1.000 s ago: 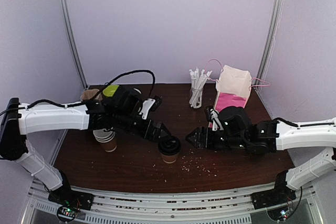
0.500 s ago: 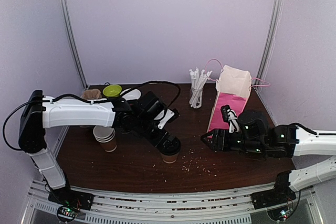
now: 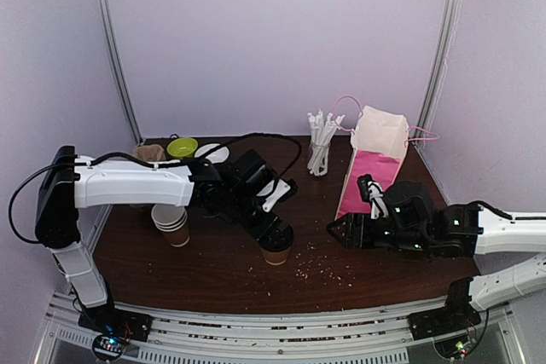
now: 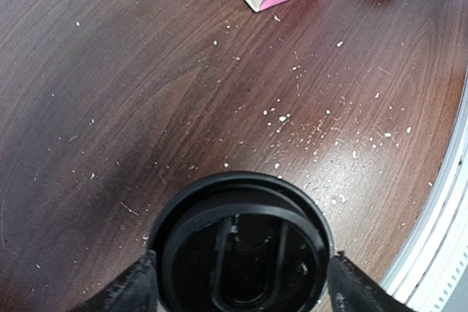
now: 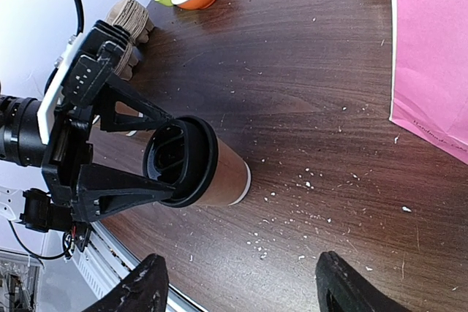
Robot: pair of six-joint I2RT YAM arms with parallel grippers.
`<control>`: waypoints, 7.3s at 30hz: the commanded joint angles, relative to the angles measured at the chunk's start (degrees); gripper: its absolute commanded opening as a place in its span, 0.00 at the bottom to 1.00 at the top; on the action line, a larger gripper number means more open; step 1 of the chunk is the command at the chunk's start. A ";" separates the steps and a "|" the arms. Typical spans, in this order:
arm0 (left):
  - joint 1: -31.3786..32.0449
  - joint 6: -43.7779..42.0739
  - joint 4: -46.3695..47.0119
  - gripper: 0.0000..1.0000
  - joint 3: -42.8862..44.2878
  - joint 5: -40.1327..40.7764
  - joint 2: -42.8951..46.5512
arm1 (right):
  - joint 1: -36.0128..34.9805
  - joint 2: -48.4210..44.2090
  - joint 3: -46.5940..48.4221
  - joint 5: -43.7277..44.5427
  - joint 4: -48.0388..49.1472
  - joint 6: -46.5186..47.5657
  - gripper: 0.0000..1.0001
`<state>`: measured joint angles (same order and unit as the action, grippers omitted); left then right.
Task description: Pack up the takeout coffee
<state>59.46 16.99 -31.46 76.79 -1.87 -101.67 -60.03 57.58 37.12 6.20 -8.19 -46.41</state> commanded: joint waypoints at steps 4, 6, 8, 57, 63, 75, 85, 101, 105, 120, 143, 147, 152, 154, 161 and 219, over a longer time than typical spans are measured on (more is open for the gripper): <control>0.39 -1.52 -0.53 0.75 1.43 0.11 -2.28 | -0.09 0.07 -0.56 1.27 0.19 0.54 0.71; 0.45 -1.61 -0.61 0.76 1.37 0.18 -2.46 | -0.09 -0.04 -0.55 1.34 0.10 0.48 0.71; 0.48 -1.70 -0.62 0.76 1.26 0.22 -2.49 | -0.09 -0.11 -0.56 1.42 0.06 0.40 0.71; 0.74 -6.16 -3.49 0.75 7.54 -1.82 -6.14 | -0.09 -1.57 -1.83 2.27 0.45 -0.26 0.72; 0.74 -5.18 -3.66 0.72 7.88 0.26 -4.77 | -0.09 -1.37 -1.70 2.32 0.45 -0.09 0.72; 0.05 -3.93 -4.67 0.68 8.35 5.32 -2.70 | -0.13 -2.11 -2.26 2.50 0.83 -0.43 0.72; -7.91 -0.71 -0.38 0.67 5.50 3.64 0.59 | -0.11 -2.46 -3.34 2.06 2.47 -1.25 0.72; -26.94 -1.18 2.05 0.65 16.07 -3.26 -7.12 | -0.14 1.76 -2.10 -1.45 6.45 -0.75 0.72; -29.07 -1.45 0.49 0.65 20.50 -3.98 -11.21 | -0.09 3.22 -0.96 -2.46 6.76 -0.11 0.72; -30.82 -2.76 -5.78 0.67 33.97 -3.94 -23.78 | -0.13 5.60 -0.14 -4.85 8.04 1.19 0.72; -25.80 0.23 -2.57 0.98 18.40 3.92 -2.57 | -0.09 4.74 1.77 -2.63 5.90 2.68 0.72; -18.92 4.98 1.46 0.92 5.03 8.73 7.68 | -0.15 4.10 2.05 -1.94 5.53 2.98 0.72; -8.83 13.54 4.03 0.77 -6.63 14.90 14.17 | -0.09 3.56 2.75 -1.21 4.57 3.46 0.72; -7.00 16.70 6.02 0.70 -11.08 15.79 15.04 | -0.09 3.12 2.96 -0.90 4.36 3.43 0.72; -6.22 21.64 14.47 0.44 -21.60 18.64 12.82 | -0.10 1.35 1.88 0.04 5.53 2.70 0.72; -20.47 40.04 0.59 0.41 -34.00 40.57 9.45 | -0.22 1.92 -1.02 -2.76 11.34 0.18 0.72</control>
<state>39.48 56.21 -27.33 43.09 36.53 -93.17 -60.03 59.94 36.88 3.62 2.04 -46.52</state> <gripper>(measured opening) 0.404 0.719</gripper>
